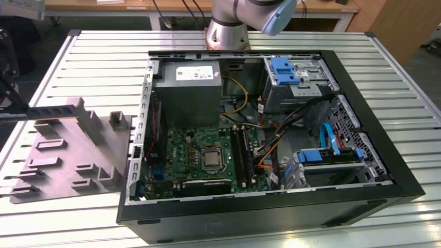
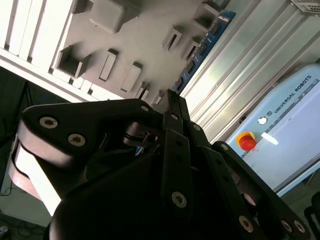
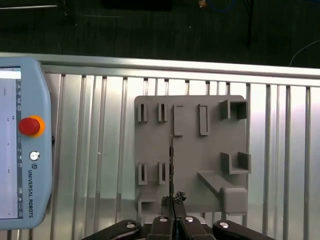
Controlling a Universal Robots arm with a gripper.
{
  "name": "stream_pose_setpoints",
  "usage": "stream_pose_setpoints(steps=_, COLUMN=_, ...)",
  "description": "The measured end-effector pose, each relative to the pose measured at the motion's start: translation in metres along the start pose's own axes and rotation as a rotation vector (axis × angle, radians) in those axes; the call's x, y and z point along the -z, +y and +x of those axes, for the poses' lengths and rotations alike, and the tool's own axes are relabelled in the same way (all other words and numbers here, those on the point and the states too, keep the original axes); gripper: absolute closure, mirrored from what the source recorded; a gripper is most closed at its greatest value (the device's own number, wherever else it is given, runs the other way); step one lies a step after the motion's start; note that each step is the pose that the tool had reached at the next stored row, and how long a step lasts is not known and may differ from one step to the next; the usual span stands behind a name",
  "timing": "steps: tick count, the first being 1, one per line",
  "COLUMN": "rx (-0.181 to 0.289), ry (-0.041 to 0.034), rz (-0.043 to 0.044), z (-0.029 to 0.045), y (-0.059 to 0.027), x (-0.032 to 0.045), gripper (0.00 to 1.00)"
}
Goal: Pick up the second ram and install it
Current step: 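Pick up the second ram and move it above second insertion slot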
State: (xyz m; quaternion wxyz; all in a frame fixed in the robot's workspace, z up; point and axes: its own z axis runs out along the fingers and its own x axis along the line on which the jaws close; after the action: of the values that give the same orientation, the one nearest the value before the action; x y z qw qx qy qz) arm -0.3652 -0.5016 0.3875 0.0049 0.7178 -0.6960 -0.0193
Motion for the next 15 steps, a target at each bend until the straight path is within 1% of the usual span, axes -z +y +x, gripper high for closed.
stream_pose_setpoints(steps=1, rx=0.000, ry=-0.0001, rz=0.0000, z=0.0001, y=-0.0026, x=0.0000, gripper=0.89)
stream_pose_setpoints(steps=3, rx=0.000, ry=-0.0001, rz=0.0001, z=0.0001, y=-0.0046, x=0.0001, gripper=0.89)
stream_pose_setpoints(steps=5, rx=-0.001, ry=0.0001, rz=-0.0001, z=0.0001, y=-0.0046, x=0.0006, gripper=0.89)
stream_pose_setpoints(steps=10, rx=-0.002, ry=-0.0002, rz=0.0001, z=-0.0001, y=-0.0044, x=0.0103, gripper=0.89)
stream_pose_setpoints(steps=15, rx=-0.002, ry=-0.0001, rz=0.0000, z=-0.0001, y=-0.0044, x=0.0110, gripper=0.89)
